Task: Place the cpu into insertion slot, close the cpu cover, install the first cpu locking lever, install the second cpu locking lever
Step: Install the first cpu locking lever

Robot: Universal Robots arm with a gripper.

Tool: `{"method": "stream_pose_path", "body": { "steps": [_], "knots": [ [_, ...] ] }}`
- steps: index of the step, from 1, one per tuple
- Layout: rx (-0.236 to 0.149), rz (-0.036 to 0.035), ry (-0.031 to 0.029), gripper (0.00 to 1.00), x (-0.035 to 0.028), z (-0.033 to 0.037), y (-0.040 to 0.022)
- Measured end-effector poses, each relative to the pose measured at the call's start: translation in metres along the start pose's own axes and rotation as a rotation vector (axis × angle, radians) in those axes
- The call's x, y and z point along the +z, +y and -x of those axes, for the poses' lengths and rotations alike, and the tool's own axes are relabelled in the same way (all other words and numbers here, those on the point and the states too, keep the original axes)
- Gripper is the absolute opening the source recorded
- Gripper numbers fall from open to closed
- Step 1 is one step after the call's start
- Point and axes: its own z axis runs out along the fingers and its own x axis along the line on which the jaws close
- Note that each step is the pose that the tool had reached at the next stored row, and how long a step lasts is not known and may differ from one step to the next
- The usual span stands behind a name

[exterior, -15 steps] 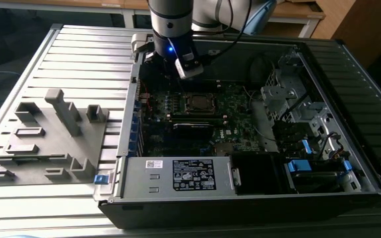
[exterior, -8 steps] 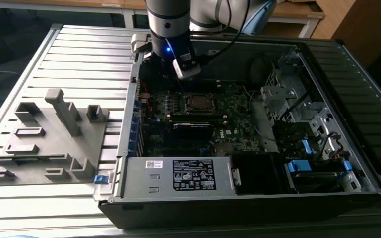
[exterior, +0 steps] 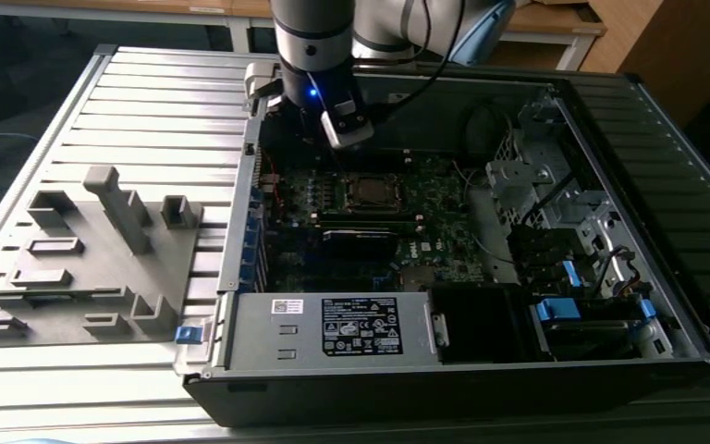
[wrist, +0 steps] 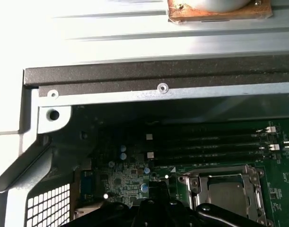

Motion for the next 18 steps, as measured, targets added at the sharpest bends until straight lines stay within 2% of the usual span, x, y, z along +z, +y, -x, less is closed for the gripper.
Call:
{"method": "stream_pose_path", "body": {
  "steps": [11,15,18],
  "knots": [
    [0.0,0.0012,0.0002,0.11,0.0021,-0.0013,0.0008],
    [0.0,0.0056,0.0004,0.11,0.0023,-0.0014,0.0016],
    [0.001,0.0123,0.0011,0.11,0.0023,-0.0015,0.0019]
  ]
}}
